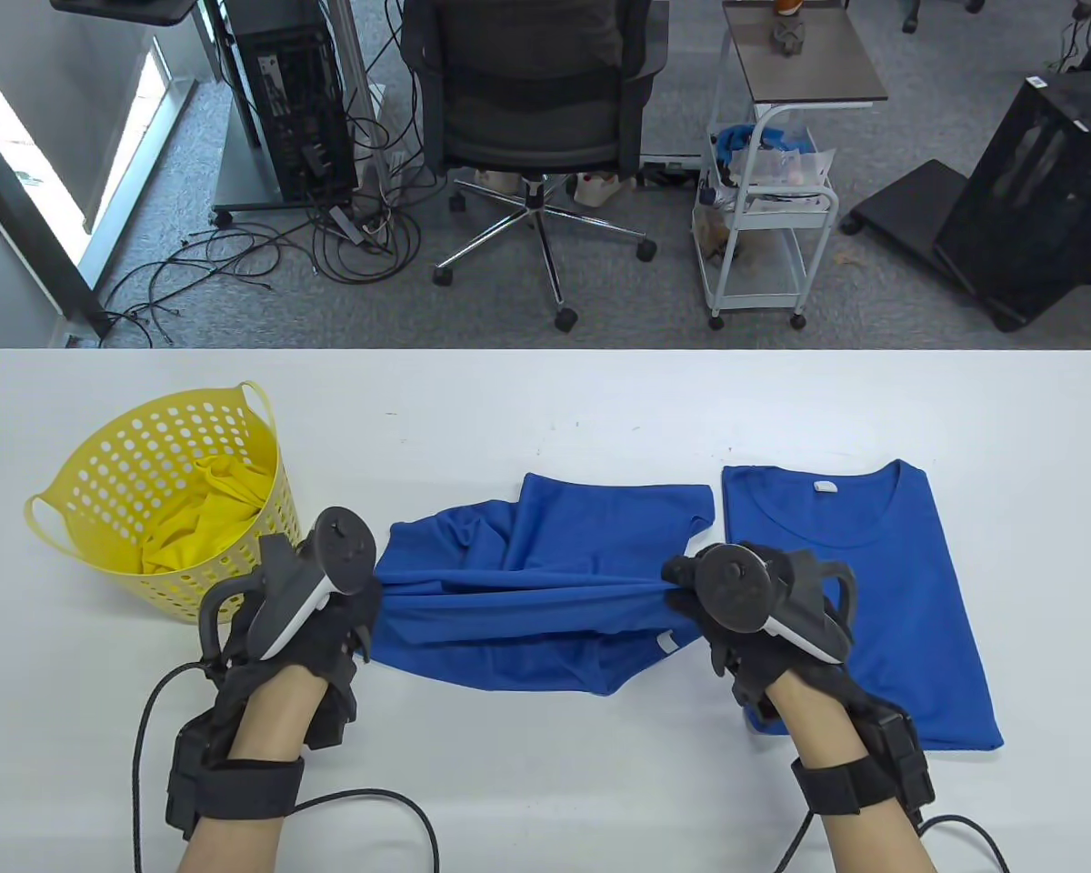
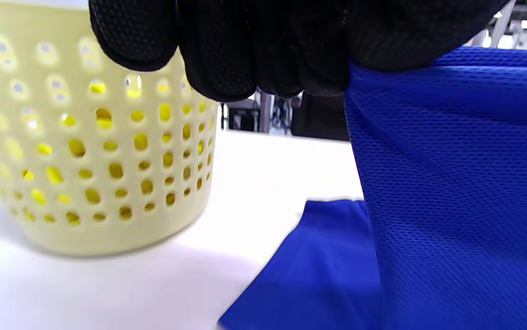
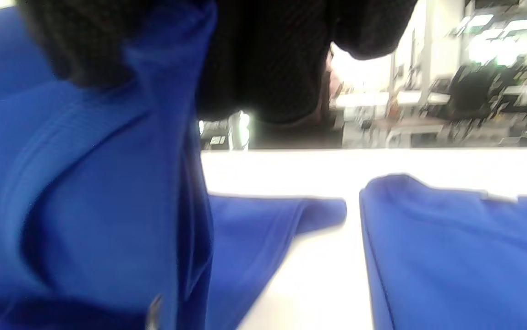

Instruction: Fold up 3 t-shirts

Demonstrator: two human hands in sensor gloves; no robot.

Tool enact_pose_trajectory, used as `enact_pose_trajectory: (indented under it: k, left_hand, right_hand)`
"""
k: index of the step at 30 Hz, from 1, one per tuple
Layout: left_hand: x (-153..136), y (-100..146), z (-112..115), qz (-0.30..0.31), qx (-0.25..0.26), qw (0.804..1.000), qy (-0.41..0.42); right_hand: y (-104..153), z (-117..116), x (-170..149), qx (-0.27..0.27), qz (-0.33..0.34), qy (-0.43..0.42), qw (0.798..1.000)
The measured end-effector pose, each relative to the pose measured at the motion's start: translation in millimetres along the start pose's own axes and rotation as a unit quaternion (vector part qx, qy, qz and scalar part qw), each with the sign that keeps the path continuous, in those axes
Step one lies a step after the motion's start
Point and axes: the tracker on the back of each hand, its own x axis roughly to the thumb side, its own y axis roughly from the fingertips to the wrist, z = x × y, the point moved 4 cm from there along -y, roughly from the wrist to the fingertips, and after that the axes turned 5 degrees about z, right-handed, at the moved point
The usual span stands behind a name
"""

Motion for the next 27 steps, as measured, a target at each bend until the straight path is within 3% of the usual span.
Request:
enact_pose_trajectory:
  k: [3,5,7,10,11,12,13,14,16,18,20,22,23,24,26,27]
  left_hand:
    - [5.3,3.1,13.4,0.026,-0.065,0.997,-0.012]
    - [10.8,-4.6,12.3,0.033,-0.071,0.997,-0.028]
    - [16.5,-27.1,1.7,0.025,-0.06,0.998,-0.028]
    - [24.9,-82.3,-48.1,-0.008,0.02,1.0,0.002]
    - [27.5,-96.2,-83.6,-0.023,0.073,0.997,0.033]
    - [28.1,-98.4,-112.5,-0.032,0.138,0.988,0.056]
    - [28.6,-95.8,-150.1,-0.033,0.22,0.971,0.089]
    - [28.7,-87.4,-185.1,-0.028,0.3,0.946,0.119]
    - [29.8,-74.0,-223.6,-0.017,0.346,0.931,0.115]
    - [31.6,-61.2,-236.3,-0.005,0.388,0.917,0.094]
    - [31.4,-57.5,-226.4,0.007,0.388,0.918,0.085]
    - [29.2,-60.8,-197.2,0.015,0.353,0.932,0.081]
    - [28.2,-63.9,-170.4,0.019,0.317,0.945,0.084]
    - [28.1,-65.1,-157.9,0.019,0.302,0.949,0.085]
    - [27.9,-70.1,-96.2,0.017,0.209,0.975,0.071]
    - [27.6,-70.9,-78.3,0.017,0.184,0.981,0.067]
  right_hand:
    - [1.1,-11.7,0.7,0.078,0.018,-0.011,0.997]
    - [-13.8,-18.9,-7.8,0.16,-0.003,-0.022,0.987]
    - [-38.1,-18.8,-19.2,0.196,-0.039,-0.048,0.979]
    - [-100.6,24.7,-42.1,0.107,-0.125,-0.019,0.986]
    - [-122.5,64.1,-44.2,0.012,-0.141,0.008,0.99]
    - [-128.3,84.7,-43.0,-0.04,-0.143,0.025,0.989]
    - [-131.6,132.5,-36.6,-0.171,-0.142,0.051,0.974]
    - [-129.4,156.3,-32.4,-0.235,-0.141,0.058,0.96]
    - [-119.5,196.7,-25.4,-0.333,-0.129,0.054,0.933]
    - [-109.3,212.9,-23.9,-0.368,-0.115,0.044,0.921]
    - [-103.0,207.3,-25.0,-0.369,-0.102,0.045,0.923]
    - [-95.8,187.9,-28.8,-0.346,-0.091,0.065,0.931]
    - [-92.2,163.3,-33.6,-0.299,-0.093,0.061,0.948]
    - [-91.5,156.5,-34.8,-0.283,-0.093,0.058,0.953]
    - [-84.0,102.8,-43.8,-0.171,-0.103,0.034,0.979]
    - [-81.6,82.5,-47.0,-0.127,-0.104,0.03,0.986]
